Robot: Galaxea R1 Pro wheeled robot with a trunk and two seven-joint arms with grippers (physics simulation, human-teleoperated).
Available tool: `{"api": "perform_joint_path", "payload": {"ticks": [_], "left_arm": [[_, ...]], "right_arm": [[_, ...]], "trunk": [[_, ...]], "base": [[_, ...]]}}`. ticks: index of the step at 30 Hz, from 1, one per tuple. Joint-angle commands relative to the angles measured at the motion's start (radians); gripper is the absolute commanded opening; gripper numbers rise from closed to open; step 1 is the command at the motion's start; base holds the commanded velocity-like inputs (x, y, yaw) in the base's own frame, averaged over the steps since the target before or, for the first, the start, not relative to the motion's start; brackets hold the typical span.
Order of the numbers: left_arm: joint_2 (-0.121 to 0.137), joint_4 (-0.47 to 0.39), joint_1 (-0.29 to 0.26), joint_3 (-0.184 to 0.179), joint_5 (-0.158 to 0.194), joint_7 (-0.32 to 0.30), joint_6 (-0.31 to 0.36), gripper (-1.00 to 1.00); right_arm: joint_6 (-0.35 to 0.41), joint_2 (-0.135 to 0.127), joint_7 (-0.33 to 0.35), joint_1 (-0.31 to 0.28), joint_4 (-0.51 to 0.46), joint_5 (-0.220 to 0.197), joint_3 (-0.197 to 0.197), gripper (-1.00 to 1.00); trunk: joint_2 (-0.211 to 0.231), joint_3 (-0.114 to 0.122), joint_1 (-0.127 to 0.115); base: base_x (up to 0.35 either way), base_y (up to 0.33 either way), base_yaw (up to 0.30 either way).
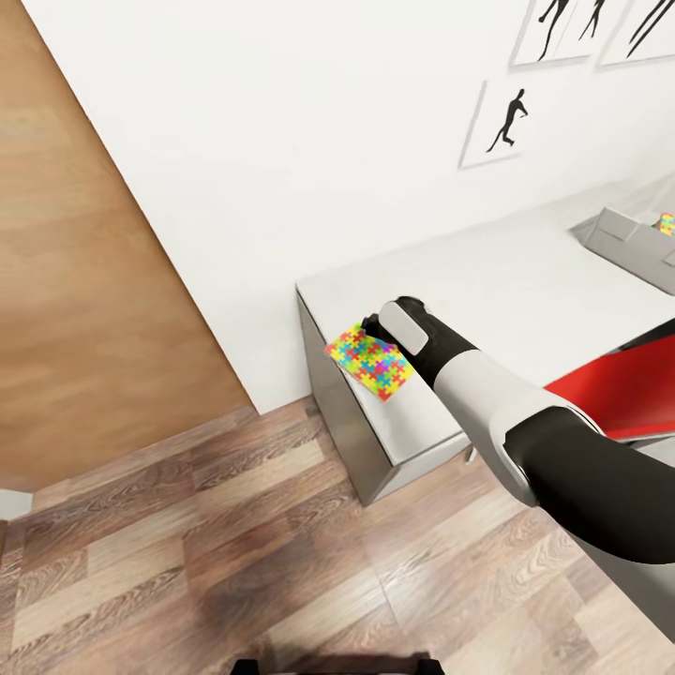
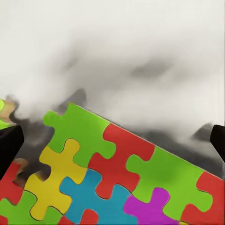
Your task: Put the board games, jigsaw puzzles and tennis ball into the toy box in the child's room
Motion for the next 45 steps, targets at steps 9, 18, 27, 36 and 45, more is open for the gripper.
{"api": "perform_joint_path", "payload": {"ticks": [9, 18, 27, 36, 45], "left_arm": [[0.000, 0.001, -0.002, -0.002, 0.003, -0.003, 0.011, 1.00], [0.000, 0.001, -0.002, -0.002, 0.003, -0.003, 0.011, 1.00], [0.002, 0.001, -0.002, -0.002, 0.003, -0.003, 0.011, 1.00], [0.002, 0.001, -0.002, -0.002, 0.003, -0.003, 0.011, 1.00], [0.002, 0.001, -0.002, -0.001, 0.003, -0.003, 0.011, 1.00]], "right_arm": [[0.001, 0.000, -0.005, 0.001, 0.001, -0.031, -0.003, 1.00], [0.001, 0.000, -0.005, 0.001, 0.001, -0.031, -0.003, 1.00], [0.001, 0.000, -0.005, 0.001, 0.001, -0.031, -0.003, 1.00], [0.000, 0.000, -0.005, 0.001, 0.002, -0.032, -0.003, 1.00], [0.000, 0.000, -0.005, 0.001, 0.002, -0.032, -0.003, 1.00]], "trunk": [[-0.001, -0.001, 0.000], [-0.001, -0.001, 0.000], [-0.001, -0.001, 0.000], [-0.001, -0.001, 0.000], [-0.001, -0.001, 0.000]], "base": [[-0.030, 0.052, 0.000], [-0.031, 0.030, 0.000], [-0.031, 0.039, 0.000], [-0.018, 0.030, 0.000], [-0.022, 0.052, 0.000]]}}
